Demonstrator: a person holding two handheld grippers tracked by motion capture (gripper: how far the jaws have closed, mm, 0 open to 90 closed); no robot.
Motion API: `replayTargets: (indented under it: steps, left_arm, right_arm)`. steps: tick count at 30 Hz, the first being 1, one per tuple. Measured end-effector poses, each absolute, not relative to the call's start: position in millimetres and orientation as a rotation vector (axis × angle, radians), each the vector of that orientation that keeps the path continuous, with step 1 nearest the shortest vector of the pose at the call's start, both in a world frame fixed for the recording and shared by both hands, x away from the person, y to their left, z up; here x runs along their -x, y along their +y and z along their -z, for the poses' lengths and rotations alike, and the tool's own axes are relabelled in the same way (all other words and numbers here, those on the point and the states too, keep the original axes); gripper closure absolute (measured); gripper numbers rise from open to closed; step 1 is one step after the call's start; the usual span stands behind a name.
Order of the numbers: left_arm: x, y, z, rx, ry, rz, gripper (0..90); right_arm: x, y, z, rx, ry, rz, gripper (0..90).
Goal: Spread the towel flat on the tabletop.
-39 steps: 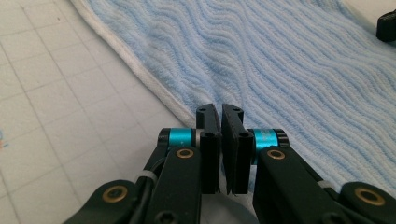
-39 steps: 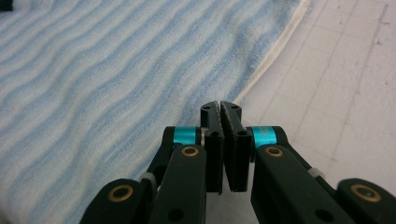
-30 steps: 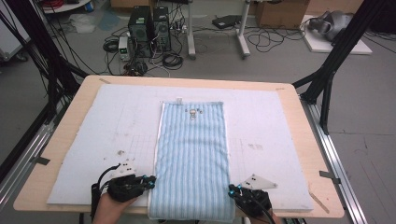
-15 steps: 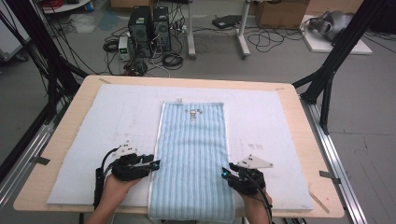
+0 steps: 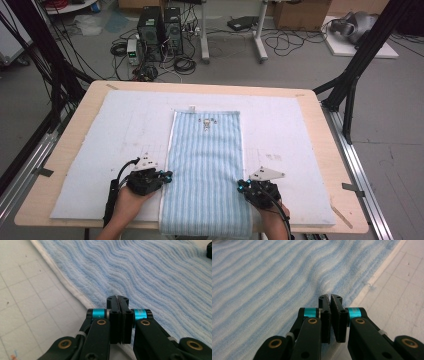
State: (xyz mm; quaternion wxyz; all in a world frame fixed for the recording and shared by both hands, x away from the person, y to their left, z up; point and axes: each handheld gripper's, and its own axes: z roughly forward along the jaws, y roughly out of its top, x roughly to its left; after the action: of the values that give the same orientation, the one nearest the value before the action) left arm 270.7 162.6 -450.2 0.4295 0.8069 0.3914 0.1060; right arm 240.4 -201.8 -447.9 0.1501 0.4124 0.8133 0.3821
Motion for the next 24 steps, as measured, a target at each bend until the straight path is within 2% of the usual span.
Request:
replayTargets:
  steps: [5,6,7,8,10,11,17,19,22,24]
  left_arm:
    - [-264,166,451,-2.01,0.962,-0.242,88.0]
    - [-264,167,451,-2.004,0.959,-0.236,87.6]
    - [-264,167,451,-1.992,0.949,-0.237,85.1]
    - [-265,168,450,-1.973,0.942,-0.235,77.5]
    - [-267,171,448,-1.911,0.94,-0.246,56.4]
    - [-269,174,447,-1.867,0.94,-0.233,49.6]
    - [-281,188,435,-1.736,0.928,-0.284,41.2]
    - [-285,192,432,-1.707,0.922,-0.283,33.8]
    - [-294,199,425,-1.667,0.932,-0.286,17.1]
    - [-299,203,421,-1.656,0.918,-0.265,14.1]
  right_arm:
    - [-230,-203,447,-1.175,2.356,-1.099,85.0]
    - [-229,-203,447,-1.171,2.36,-1.101,83.1]
    - [-228,-204,446,-1.176,2.36,-1.102,75.6]
    - [-229,-205,446,-1.195,2.349,-1.108,64.2]
    - [-231,-209,443,-1.2,2.299,-1.165,49.7]
    - [-232,-210,442,-1.215,2.279,-1.183,45.2]
    - [-253,-217,431,-1.219,2.189,-1.217,26.6]
    - [-260,-220,428,-1.222,2.166,-1.217,22.6]
    - [-272,-225,421,-1.223,2.139,-1.195,14.9]
    - [-278,-228,417,-1.224,2.143,-1.188,12.1]
